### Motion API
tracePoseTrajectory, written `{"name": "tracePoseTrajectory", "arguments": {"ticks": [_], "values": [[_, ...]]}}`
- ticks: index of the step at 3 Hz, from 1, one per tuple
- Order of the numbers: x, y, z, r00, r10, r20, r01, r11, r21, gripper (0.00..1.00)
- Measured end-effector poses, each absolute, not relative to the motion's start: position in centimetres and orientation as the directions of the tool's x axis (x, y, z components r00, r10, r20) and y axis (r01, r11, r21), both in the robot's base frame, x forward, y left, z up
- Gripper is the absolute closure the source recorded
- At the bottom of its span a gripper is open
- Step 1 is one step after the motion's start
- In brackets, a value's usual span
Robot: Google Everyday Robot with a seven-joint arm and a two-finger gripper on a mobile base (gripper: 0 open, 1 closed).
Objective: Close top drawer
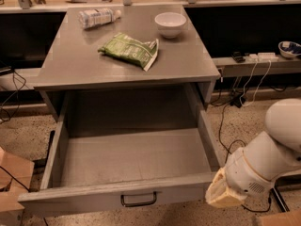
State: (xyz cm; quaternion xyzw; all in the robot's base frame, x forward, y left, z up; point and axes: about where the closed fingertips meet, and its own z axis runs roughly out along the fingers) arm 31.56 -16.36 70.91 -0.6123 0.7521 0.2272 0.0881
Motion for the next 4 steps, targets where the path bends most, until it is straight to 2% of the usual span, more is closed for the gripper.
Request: {"name": "tracePoseTrajectory", "arguments": {"ticks": [1,2,3,4], "values": [[33.1,-16.4,66.6,-0.237,-0.869,-0.436,-0.955,0.125,0.269,1.00],[33.5,-16.5,65.9,-0.236,-0.867,-0.440,-0.954,0.120,0.275,1.00],[36.8,-16.2,64.3,-0.223,-0.859,-0.461,-0.958,0.107,0.266,1.00],[36.5,-16.2,64.5,-0.223,-0.859,-0.461,-0.958,0.107,0.266,1.00]]}}
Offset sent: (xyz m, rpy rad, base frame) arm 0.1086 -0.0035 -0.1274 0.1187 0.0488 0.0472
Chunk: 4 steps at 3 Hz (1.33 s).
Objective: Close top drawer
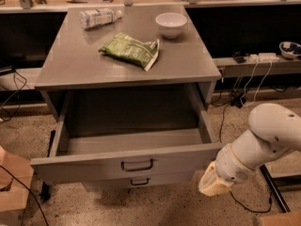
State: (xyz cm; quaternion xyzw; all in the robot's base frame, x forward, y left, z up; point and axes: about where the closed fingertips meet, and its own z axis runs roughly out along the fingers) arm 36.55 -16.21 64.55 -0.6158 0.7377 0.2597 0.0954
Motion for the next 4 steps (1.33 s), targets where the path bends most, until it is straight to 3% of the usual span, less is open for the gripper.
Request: {"name": "tracePoseTrajectory", "arguments": {"ticks": [1,3,4], "values": [[43.5,-15.0,63.2,-0.170,-0.853,-0.494,-0.972,0.062,0.227,1.00],[44.8,-15.1,63.1,-0.169,-0.852,-0.495,-0.977,0.077,0.200,1.00],[49.3,-14.9,64.0,-0.113,-0.874,-0.473,-0.992,0.071,0.107,1.00]]}}
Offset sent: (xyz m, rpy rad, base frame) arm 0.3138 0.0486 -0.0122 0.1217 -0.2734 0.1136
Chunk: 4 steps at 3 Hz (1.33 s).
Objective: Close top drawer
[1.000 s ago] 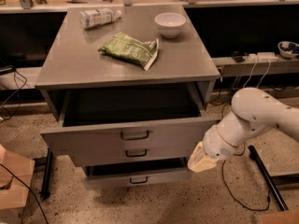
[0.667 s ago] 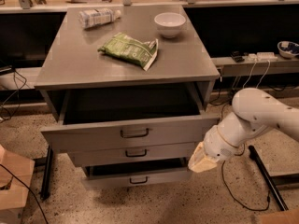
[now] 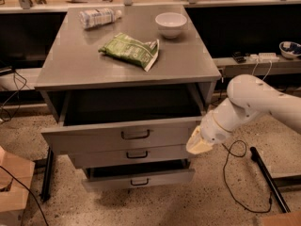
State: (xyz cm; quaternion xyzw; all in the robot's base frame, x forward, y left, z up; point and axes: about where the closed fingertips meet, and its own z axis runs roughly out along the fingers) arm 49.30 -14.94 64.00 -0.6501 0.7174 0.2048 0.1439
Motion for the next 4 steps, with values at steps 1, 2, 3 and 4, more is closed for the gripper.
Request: {"name": "tracePoseTrajectory", "arguments": {"ticks": [1,2,3,4], "values": [[55.5,-14.8,66.0,-0.045,-0.888,-0.457,-0.999,0.050,0.002,1.00],[58.0,-15.3,66.4,-0.016,-0.894,-0.448,-0.998,0.039,-0.041,0.86],[62.5,-16.3,69.8,0.018,-0.889,-0.457,-0.983,0.068,-0.169,0.55],[63.6,-17.0,70.7,0.021,-0.884,-0.467,-0.972,0.091,-0.215,0.24]]}}
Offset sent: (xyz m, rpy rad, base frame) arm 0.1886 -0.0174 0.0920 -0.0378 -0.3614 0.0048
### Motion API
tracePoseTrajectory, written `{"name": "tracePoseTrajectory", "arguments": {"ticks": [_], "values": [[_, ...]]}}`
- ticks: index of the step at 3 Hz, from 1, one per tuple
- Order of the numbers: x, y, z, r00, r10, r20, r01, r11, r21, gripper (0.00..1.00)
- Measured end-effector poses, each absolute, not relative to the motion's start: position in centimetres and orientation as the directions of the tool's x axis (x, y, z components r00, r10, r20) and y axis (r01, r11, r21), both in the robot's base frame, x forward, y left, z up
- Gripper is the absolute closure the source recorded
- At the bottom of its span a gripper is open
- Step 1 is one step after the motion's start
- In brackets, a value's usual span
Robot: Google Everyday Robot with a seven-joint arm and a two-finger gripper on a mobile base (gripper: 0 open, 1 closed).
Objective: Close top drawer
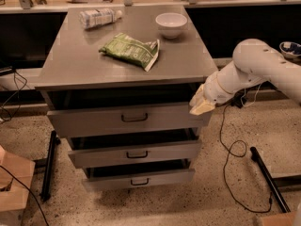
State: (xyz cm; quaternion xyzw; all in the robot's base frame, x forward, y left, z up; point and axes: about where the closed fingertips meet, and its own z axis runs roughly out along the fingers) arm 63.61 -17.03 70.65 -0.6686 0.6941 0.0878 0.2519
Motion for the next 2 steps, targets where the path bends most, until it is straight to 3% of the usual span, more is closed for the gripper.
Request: {"name": "tracePoseTrajectory", "arguments": {"ticks": [1,2], "values": [[62.54,-17.14,70.19,0.016,-0.881,-0.473,-0.972,0.097,-0.212,0.00],[62.54,-17.14,70.19,0.016,-0.881,-0.473,-0.972,0.097,-0.212,0.00]]}}
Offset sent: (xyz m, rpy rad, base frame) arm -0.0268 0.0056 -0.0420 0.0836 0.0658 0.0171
